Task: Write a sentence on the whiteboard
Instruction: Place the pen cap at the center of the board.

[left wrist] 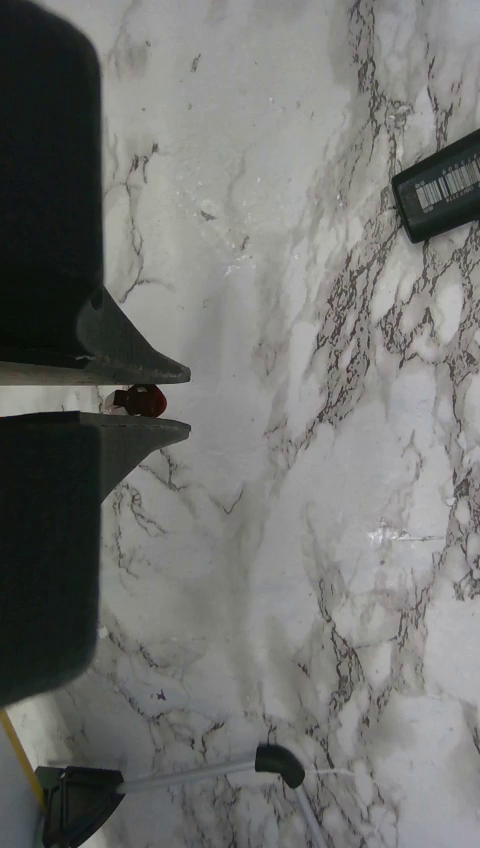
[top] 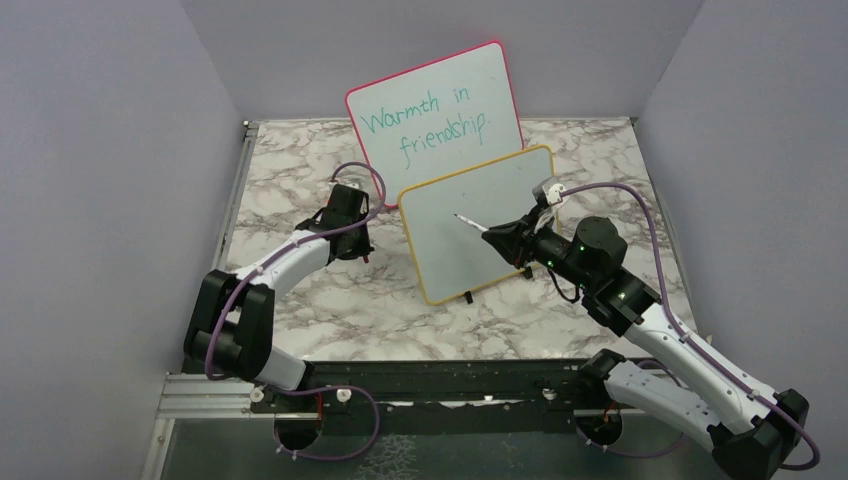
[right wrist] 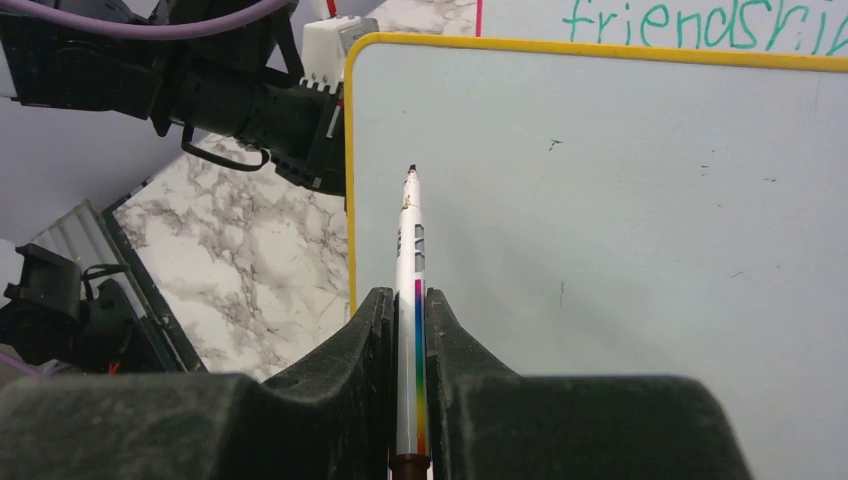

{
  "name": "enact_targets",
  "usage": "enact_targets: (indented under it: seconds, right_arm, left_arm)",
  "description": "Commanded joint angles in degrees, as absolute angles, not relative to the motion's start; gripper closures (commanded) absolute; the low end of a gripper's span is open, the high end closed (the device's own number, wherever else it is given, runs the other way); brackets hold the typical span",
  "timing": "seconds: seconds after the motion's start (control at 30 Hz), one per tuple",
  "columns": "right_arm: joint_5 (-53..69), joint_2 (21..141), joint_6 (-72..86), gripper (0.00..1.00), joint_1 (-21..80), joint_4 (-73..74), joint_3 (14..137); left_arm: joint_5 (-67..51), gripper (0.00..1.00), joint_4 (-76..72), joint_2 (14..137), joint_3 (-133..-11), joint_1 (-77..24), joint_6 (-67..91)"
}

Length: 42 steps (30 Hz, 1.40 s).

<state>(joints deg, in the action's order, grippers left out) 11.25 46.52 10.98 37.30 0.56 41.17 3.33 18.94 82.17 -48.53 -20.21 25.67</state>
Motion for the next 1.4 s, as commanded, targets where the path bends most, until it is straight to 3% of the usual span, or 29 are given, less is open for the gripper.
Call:
enact_targets:
  seconds: [0.0, 0.23, 0.4, 0.73, 0.83, 0.9, 1.17, 1.37]
  right_arm:
    - [8.7, 46.3, 8.5, 1.00, 37.4, 1.5, 42.9]
    - [7.3, 45.2, 6.8, 1.00, 37.4, 1.7, 43.0]
    - [6.5, 45.1, 6.4, 1.00, 37.4, 2.6, 43.4]
    - [3.8, 44.7, 5.1, 1.00, 37.4, 5.5, 44.3]
    - [3.6, 45.2, 4.9, 1.00, 37.4, 6.9, 45.4]
    - [3.6, 45.7, 4.4, 0.99, 37.4, 7.8, 46.2]
    - [2.1, 48.5, 3.6, 0.99, 37.4, 9.7, 48.8]
    - [1.7, 52.3, 3.3, 0.99, 37.4, 14.6, 53.8]
  left_arm:
    - [1.5, 1.00, 22.6, 87.1, -52.5, -19.8, 22.7]
    - [2.8, 1.00, 24.1, 92.1, -54.7, -19.8, 21.5]
    - [3.2, 0.90, 24.6, 93.1, -54.9, -19.8, 21.5]
    - [3.0, 0.42, 24.6, 86.2, -55.3, -19.7, 20.9]
    - [2.6, 0.15, 24.5, 82.2, -55.2, -19.6, 20.8]
    - [2.9, 0.04, 24.5, 79.1, -55.3, -19.5, 20.5]
    - [2.4, 0.01, 19.4, 66.0, -54.8, -18.5, 16.3]
    - [-13.8, 0.01, 12.0, 62.8, -53.4, -12.4, 14.8]
